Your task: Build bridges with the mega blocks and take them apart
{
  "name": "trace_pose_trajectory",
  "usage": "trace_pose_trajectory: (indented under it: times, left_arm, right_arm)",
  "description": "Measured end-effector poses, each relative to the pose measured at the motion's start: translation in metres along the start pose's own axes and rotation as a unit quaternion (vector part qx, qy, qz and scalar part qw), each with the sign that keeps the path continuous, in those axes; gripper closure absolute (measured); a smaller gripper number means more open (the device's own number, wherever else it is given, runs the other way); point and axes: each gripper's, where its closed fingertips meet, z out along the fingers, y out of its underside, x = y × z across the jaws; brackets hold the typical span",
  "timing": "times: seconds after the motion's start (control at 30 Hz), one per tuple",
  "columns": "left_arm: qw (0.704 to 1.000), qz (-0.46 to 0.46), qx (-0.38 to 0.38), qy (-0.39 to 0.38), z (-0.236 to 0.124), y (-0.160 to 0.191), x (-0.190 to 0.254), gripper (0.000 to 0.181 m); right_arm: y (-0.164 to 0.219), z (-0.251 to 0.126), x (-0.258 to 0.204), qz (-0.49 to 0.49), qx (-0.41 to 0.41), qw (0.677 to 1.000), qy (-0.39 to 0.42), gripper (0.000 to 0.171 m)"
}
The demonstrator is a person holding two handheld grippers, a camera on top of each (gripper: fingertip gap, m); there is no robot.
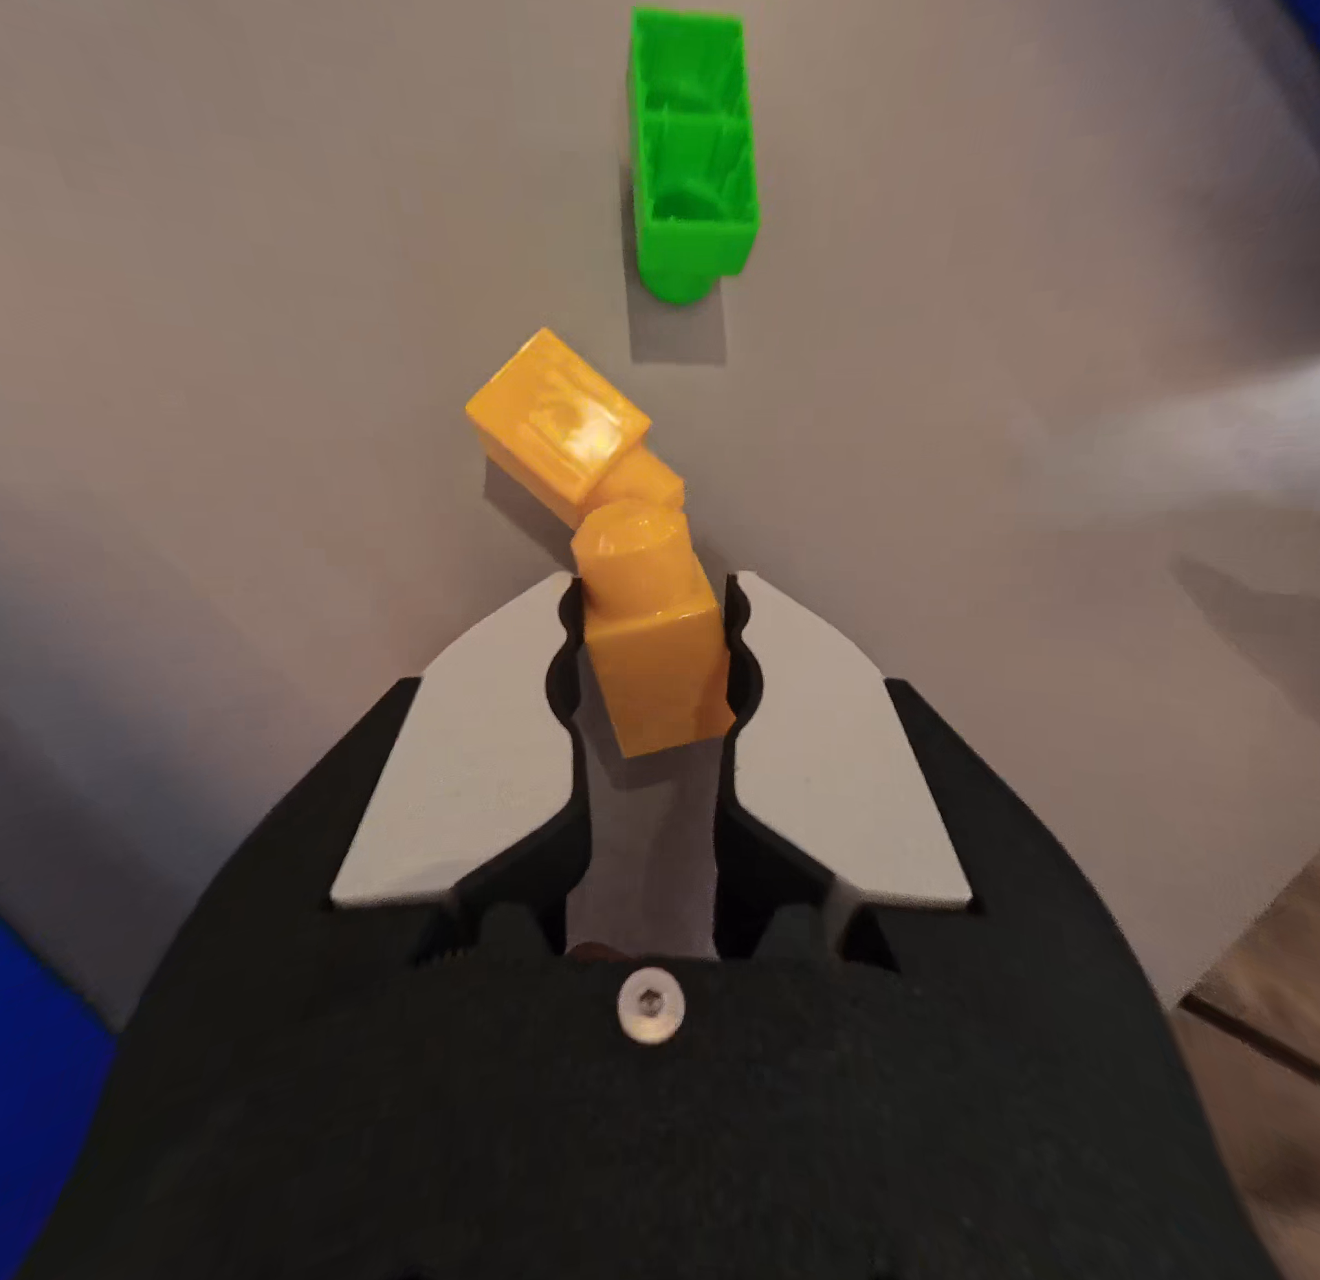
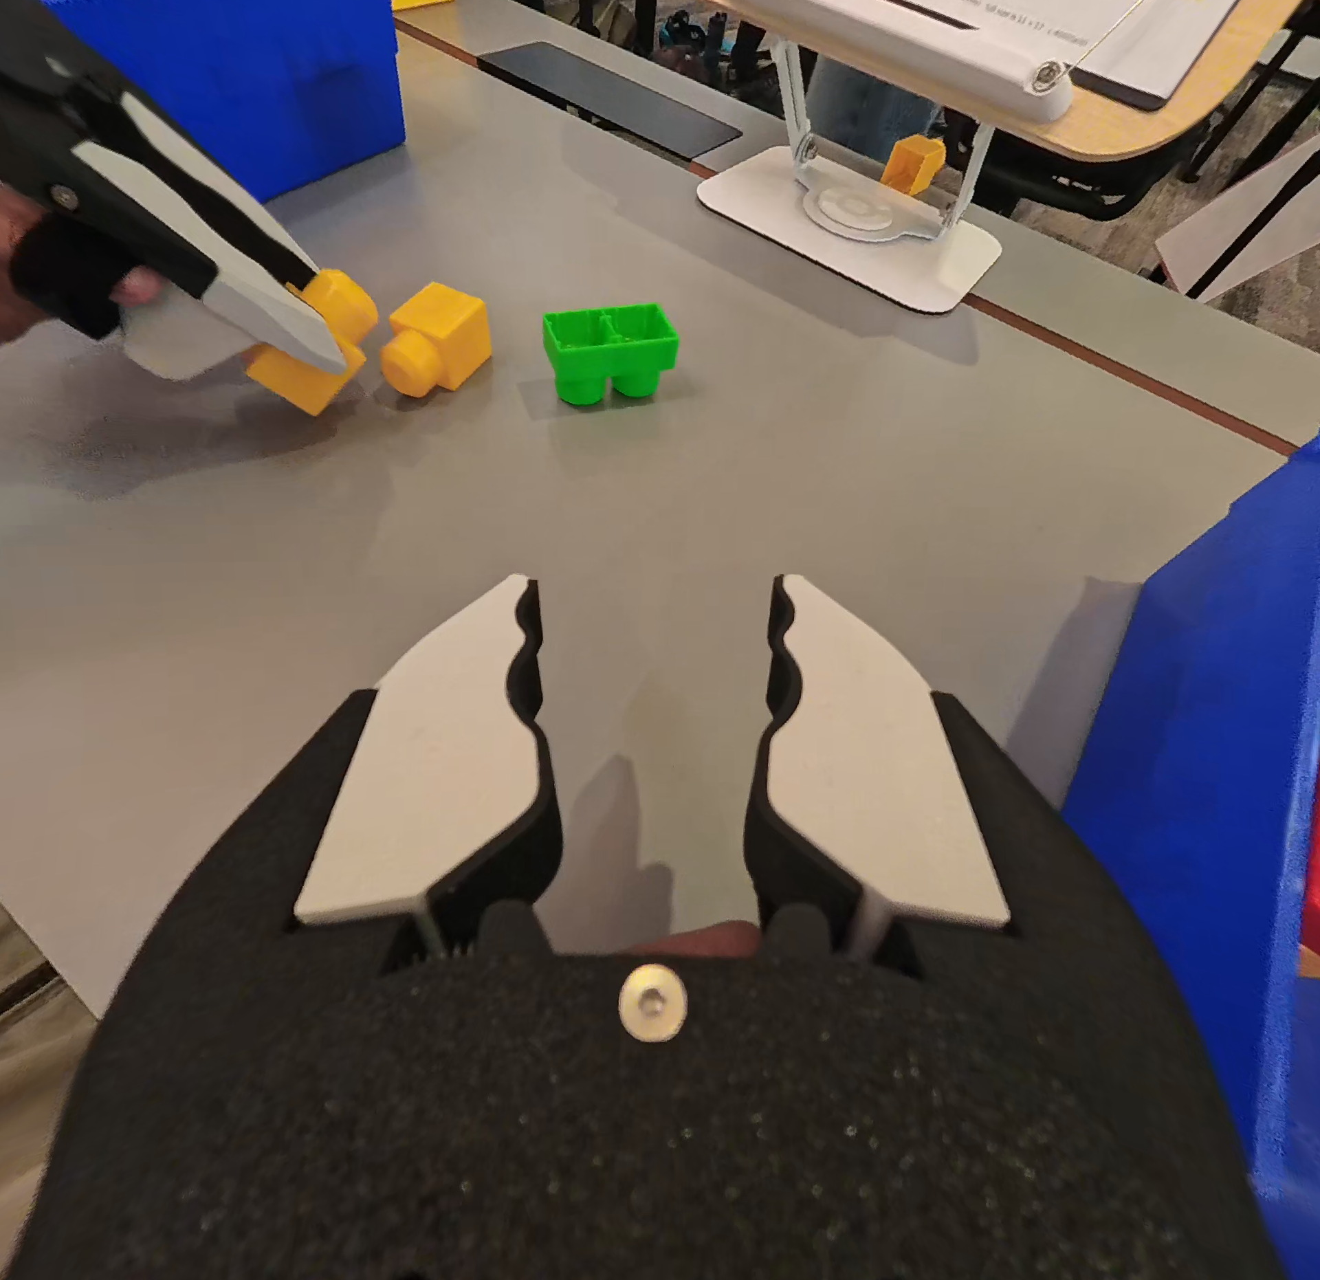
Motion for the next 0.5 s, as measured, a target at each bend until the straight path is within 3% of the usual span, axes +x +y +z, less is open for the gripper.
trace_pose_trajectory:
  times: [0.3, 0.5]
  left_arm:
    - [0.986, 0.099, 0.116, -0.063, 0.0, 0.0, 0.008, 0.144]
    - [0.984, 0.115, 0.134, -0.031, 0.003, 0.0, 0.019, 0.144]
  right_arm:
    - [-0.002, 0.0, -0.005, -0.009, 0.002, 1.0, -0.001, 0.11]
    - [-0.004, -0.003, -0.003, -0.012, 0.003, 1.0, 0.004, 0.11]
